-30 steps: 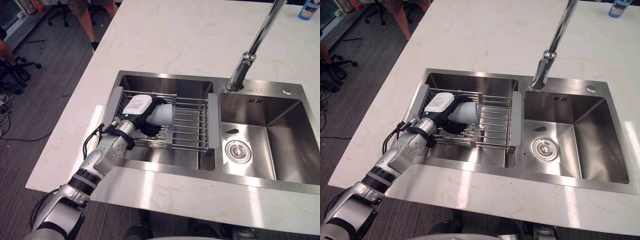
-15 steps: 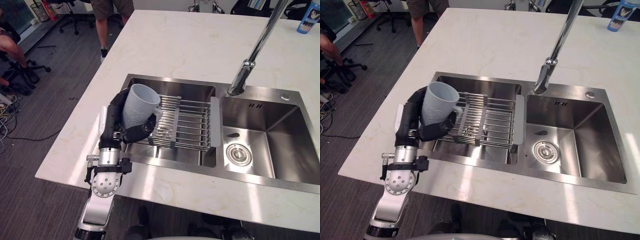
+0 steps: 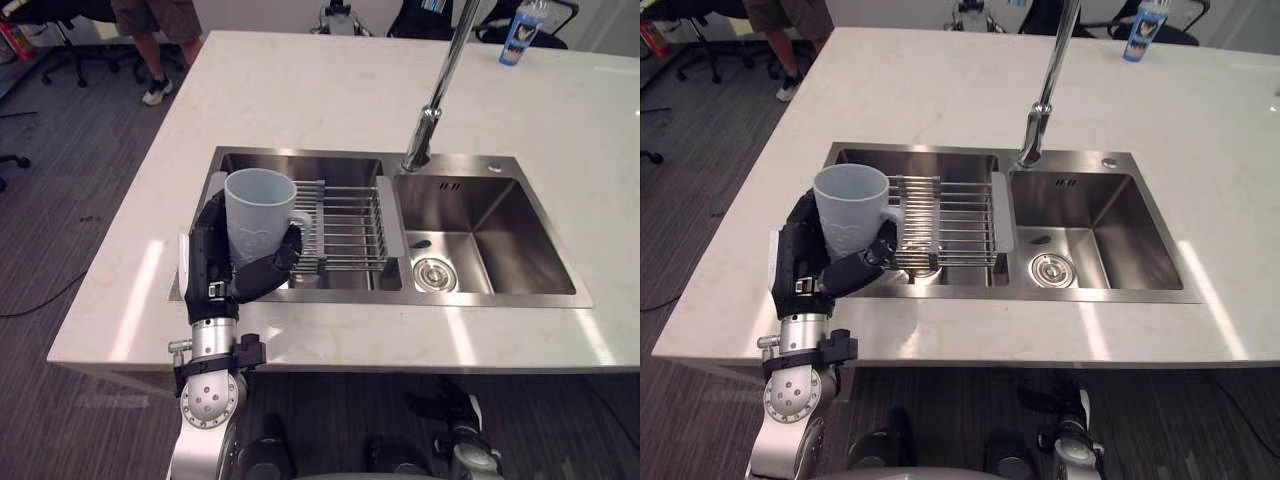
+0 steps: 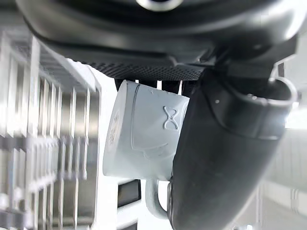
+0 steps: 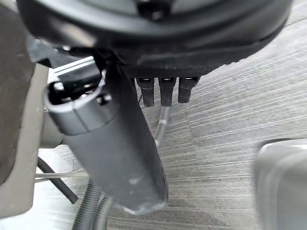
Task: Walk over to the sink, pick up the cup, carry it to the dishwasher, place the cup inside the dishwasher, then close the dishwasher door
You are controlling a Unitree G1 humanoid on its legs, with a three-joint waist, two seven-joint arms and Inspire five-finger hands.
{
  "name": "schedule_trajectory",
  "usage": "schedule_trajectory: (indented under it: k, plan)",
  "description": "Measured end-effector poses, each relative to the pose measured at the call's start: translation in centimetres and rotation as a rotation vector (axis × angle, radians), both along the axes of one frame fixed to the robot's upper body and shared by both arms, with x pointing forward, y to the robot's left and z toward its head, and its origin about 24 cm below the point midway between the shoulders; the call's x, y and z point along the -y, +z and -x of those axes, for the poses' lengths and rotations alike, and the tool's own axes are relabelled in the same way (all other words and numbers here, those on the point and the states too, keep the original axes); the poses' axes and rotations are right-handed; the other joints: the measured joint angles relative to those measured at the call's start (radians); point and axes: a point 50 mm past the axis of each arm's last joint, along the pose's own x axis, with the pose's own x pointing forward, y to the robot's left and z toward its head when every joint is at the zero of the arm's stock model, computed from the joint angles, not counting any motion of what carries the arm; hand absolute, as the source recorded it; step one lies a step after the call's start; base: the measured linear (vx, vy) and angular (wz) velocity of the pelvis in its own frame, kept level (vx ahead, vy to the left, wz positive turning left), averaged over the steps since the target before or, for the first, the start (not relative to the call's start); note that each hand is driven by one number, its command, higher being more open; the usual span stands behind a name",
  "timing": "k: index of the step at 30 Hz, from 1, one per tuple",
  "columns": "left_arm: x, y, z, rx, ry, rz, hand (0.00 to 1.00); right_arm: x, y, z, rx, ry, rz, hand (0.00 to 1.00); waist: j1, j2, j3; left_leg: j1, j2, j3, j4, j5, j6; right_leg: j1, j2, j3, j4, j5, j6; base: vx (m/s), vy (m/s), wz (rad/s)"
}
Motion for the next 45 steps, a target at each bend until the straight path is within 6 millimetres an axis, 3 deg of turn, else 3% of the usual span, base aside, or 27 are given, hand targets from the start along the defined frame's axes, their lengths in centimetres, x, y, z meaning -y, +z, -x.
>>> schedule_trajectory:
  k: [2, 4, 5, 6, 7, 9, 10, 11, 14, 16, 18, 19, 23, 25, 27, 28, 29, 31, 32, 34, 36, 37, 38, 39, 40, 42, 45]
  plan:
    - [-0.2, -0.6, 0.6, -0.036, 0.014, 0.005, 0.30, 0.1, -0.2, 0.7, -0.018, -0.006, 0.002, 0.90, 0.023, -0.015, -0.022, -0.039, -0.010, -0.001, 0.010, 0.018, 0.005, 0.061, 0.004, 0.013, -0.064, -0.022, -0.001, -0.18, -0.141, 0.07]
    - [0.2, -0.9, 0.7, -0.047, 0.012, 0.030, 0.30, 1.0, 0.1, 0.3, -0.007, -0.008, 0.026, 0.90, 0.053, 0.015, -0.043, -0.122, -0.003, -0.034, 0.005, 0.058, -0.005, 0.070, 0.046, 0.007, -0.237, -0.063, -0.024, -0.20, -0.137, 0.02]
    - [0.7, -0.8, 0.6, -0.043, 0.000, 0.047, 0.30, 1.6, 0.4, -0.3, 0.007, -0.007, 0.048, 0.90, 0.062, 0.041, -0.050, -0.161, 0.003, -0.085, -0.025, 0.107, -0.032, 0.083, 0.077, -0.011, -0.337, -0.073, -0.042, -0.25, -0.095, 0.13]
    - [1.1, -1.0, 0.5, -0.049, -0.011, 0.059, 0.30, 2.2, 0.7, -0.9, 0.017, -0.009, 0.062, 0.90, 0.048, 0.068, -0.038, -0.173, 0.019, -0.118, -0.050, 0.172, -0.051, 0.106, 0.113, -0.024, -0.398, -0.068, -0.087, -0.27, -0.113, 0.28]
    - [1.2, -1.1, 0.5, -0.061, -0.015, 0.063, 0.30, 2.4, 0.7, -1.0, 0.014, -0.019, 0.064, 0.90, 0.038, 0.083, -0.036, -0.173, 0.029, -0.139, -0.067, 0.198, -0.055, 0.113, 0.134, -0.036, -0.405, -0.055, -0.095, -0.29, -0.109, 0.59]
    - [1.8, -1.2, 0.6, -0.068, -0.056, 0.055, 0.30, 2.8, 0.5, -0.4, 0.003, -0.058, 0.066, 0.90, 0.023, 0.091, -0.037, -0.160, 0.031, -0.194, -0.137, 0.282, -0.101, 0.119, 0.151, -0.090, -0.415, -0.045, -0.122, -0.29, -0.069, 0.78]
    - [2.2, -1.2, 0.5, -0.069, -0.082, 0.048, 0.30, 3.0, 0.4, 0.2, -0.009, -0.092, 0.069, 0.90, 0.009, 0.073, -0.030, -0.180, 0.015, -0.193, -0.050, 0.191, -0.072, 0.121, 0.132, -0.137, -0.418, -0.041, -0.139, -0.30, -0.039, 0.91]
    - [2.3, -1.2, 0.6, -0.070, -0.097, 0.038, 0.30, 3.4, 0.4, 0.7, -0.017, -0.121, 0.085, 0.90, 0.006, 0.058, -0.029, -0.179, -0.018, -0.163, 0.086, 0.095, -0.011, 0.121, 0.098, -0.160, -0.417, -0.032, -0.135, -0.31, -0.038, 0.84]
    - [2.3, -1.1, 0.5, -0.059, -0.105, 0.038, 0.30, 4.0, 0.6, 1.3, -0.018, -0.125, 0.110, 0.90, -0.003, 0.052, -0.033, -0.121, -0.023, -0.111, 0.289, -0.101, -0.014, 0.120, 0.047, -0.205, -0.437, 0.002, -0.122, -0.21, 0.038, 0.63]
    - [2.6, -1.0, 0.3, -0.051, -0.118, 0.063, 0.30, 3.8, 0.6, 1.4, -0.014, -0.126, 0.107, 0.90, -0.018, 0.059, -0.050, -0.044, -0.012, -0.115, 0.276, -0.172, -0.043, 0.117, 0.028, -0.255, -0.476, 0.036, -0.103, -0.14, 0.134, 0.83]
    - [2.9, -1.3, 0.0, -0.055, -0.129, 0.068, 0.30, 3.6, 0.6, 1.3, -0.013, -0.124, 0.102, 0.90, -0.022, 0.078, -0.080, 0.031, -0.030, -0.143, 0.064, -0.161, -0.074, 0.093, 0.023, -0.292, -0.505, 0.061, -0.079, -0.09, 0.163, 0.65]
    - [2.9, -1.8, -0.4, -0.075, -0.134, 0.052, 0.30, 2.9, 0.4, 1.0, -0.013, -0.119, 0.081, 0.90, -0.015, 0.066, -0.086, 0.047, -0.066, -0.147, -0.006, -0.109, -0.062, 0.092, 0.002, -0.299, -0.521, 0.080, -0.065, -0.07, 0.173, 0.38]
    - [2.3, -3.8, -0.5, -0.165, -0.115, 0.030, 0.30, 1.1, 0.0, 0.5, -0.011, -0.064, 0.038, 0.90, -0.006, 0.039, -0.094, 0.063, -0.126, -0.191, -0.066, -0.066, -0.028, 0.140, -0.028, -0.342, -0.587, 0.128, -0.032, -0.03, 0.151, 0.41]
    - [2.3, -3.7, -0.5, -0.163, -0.117, 0.030, 0.30, 0.8, -0.1, 0.4, -0.022, -0.040, 0.042, 0.90, 0.005, 0.035, -0.095, 0.047, -0.143, -0.221, -0.066, -0.058, -0.018, 0.150, -0.038, -0.369, -0.592, 0.133, -0.029, -0.04, 0.118, 0.62]
    - [2.5, -3.4, -0.5, -0.149, -0.129, 0.033, 0.30, 0.4, -0.2, 0.0, -0.025, -0.014, 0.045, 0.90, 0.005, 0.028, -0.092, 0.011, -0.177, -0.280, -0.072, -0.025, -0.023, 0.169, -0.055, -0.466, -0.595, 0.136, -0.025, -0.10, 0.076, 1.17]
    - [2.7, -3.3, -0.6, -0.143, -0.134, 0.037, 0.30, 0.5, -0.2, -0.2, -0.024, -0.016, 0.046, 0.90, 0.002, 0.027, -0.091, -0.004, -0.179, -0.268, -0.088, -0.004, -0.028, 0.174, -0.063, -0.505, -0.595, 0.137, -0.025, -0.17, 0.089, 1.74]
    - [2.7, -2.9, -0.7, -0.124, -0.138, 0.062, 0.30, 0.8, -0.2, -0.6, -0.026, -0.028, 0.051, 0.90, 0.003, 0.023, -0.089, -0.020, -0.149, -0.126, -0.126, -0.013, 0.010, 0.180, -0.075, -0.587, -0.597, 0.141, -0.022, -0.16, 0.066, 1.52]
    - [2.4, -2.7, -0.7, -0.118, -0.126, 0.077, 0.30, 1.1, 0.1, -1.1, -0.011, -0.024, 0.065, 0.90, 0.007, 0.012, -0.081, -0.054, -0.086, 0.080, -0.062, -0.048, 0.022, 0.196, -0.089, -0.663, -0.594, 0.143, -0.018, -0.06, 0.038, 1.64]
    - [2.3, -2.8, -0.7, -0.119, -0.132, 0.087, 0.30, 1.8, 0.3, -1.1, -0.014, -0.024, 0.089, 0.90, 0.002, 0.030, -0.082, -0.074, -0.053, 0.119, -0.007, -0.012, 0.039, 0.234, -0.088, -0.736, -0.575, 0.139, -0.012, -0.01, 0.030, 1.54]
    - [2.3, -2.8, -0.7, -0.121, -0.134, 0.096, 0.30, 2.2, 0.4, -1.2, -0.015, -0.021, 0.104, 0.90, 0.005, 0.027, -0.083, -0.075, -0.092, 0.051, -0.002, -0.018, 0.054, 0.264, -0.118, -0.774, -0.533, 0.130, -0.017, 0.01, 0.105, 1.47]
    - [1.9, -2.7, -0.7, -0.117, -0.120, 0.095, 0.30, 2.4, 0.8, -2.1, 0.004, 0.003, 0.127, 0.90, 0.012, 0.006, -0.069, -0.078, -0.149, 0.000, 0.009, -0.054, 0.085, 0.269, -0.195, -0.795, -0.415, 0.087, -0.019, 0.02, 0.159, 1.18]
    - [1.4, -3.0, -0.5, -0.129, -0.098, 0.099, 0.30, 2.4, 1.1, -3.0, 0.023, 0.018, 0.131, 0.90, 0.011, 0.001, -0.063, -0.076, -0.178, -0.033, 0.025, -0.069, 0.102, 0.253, -0.257, -0.779, -0.292, 0.081, -0.040, 0.04, 0.208, 0.94]
    - [1.1, -3.1, -0.5, -0.138, -0.088, 0.102, 0.30, 2.0, 1.2, -3.6, 0.036, 0.041, 0.123, 0.90, 0.007, 0.000, -0.058, -0.067, -0.201, -0.071, 0.035, -0.076, 0.112, 0.207, -0.297, -0.684, -0.157, 0.095, -0.113, 0.05, 0.213, 1.01]
    - [1.0, -3.2, -0.5, -0.142, -0.089, 0.097, 0.30, 1.8, 1.2, -3.7, 0.037, 0.055, 0.120, 0.90, 0.003, 0.001, -0.057, -0.062, -0.209, -0.099, 0.034, -0.076, 0.112, 0.183, -0.287, -0.607, -0.112, 0.070, -0.120, 0.07, 0.201, 1.23]
    - [1.0, -3.2, -0.5, -0.144, -0.093, 0.091, 0.30, 1.2, 1.2, -3.8, 0.038, 0.082, 0.111, 0.90, -0.003, 0.002, -0.053, -0.043, -0.223, -0.153, 0.017, -0.074, 0.108, 0.141, -0.228, -0.463, -0.082, 0.025, -0.098, 0.10, 0.164, 1.20]
    - [0.9, -3.2, -0.5, -0.148, -0.094, 0.084, 0.30, 0.4, 1.1, -3.9, 0.040, 0.115, 0.099, 0.90, -0.003, 0.007, -0.048, 0.011, -0.240, -0.223, -0.052, -0.072, 0.106, 0.066, -0.114, -0.289, -0.121, -0.031, -0.091, 0.14, 0.127, 1.22]
    - [1.0, -2.9, -0.8, -0.134, -0.107, 0.077, 0.30, -0.1, 1.2, -3.6, 0.056, 0.138, 0.093, 0.90, -0.018, 0.011, -0.043, 0.033, -0.279, -0.346, -0.056, -0.033, 0.123, -0.040, 0.019, -0.075, -0.199, -0.041, -0.083, 0.15, 0.030, 1.34]
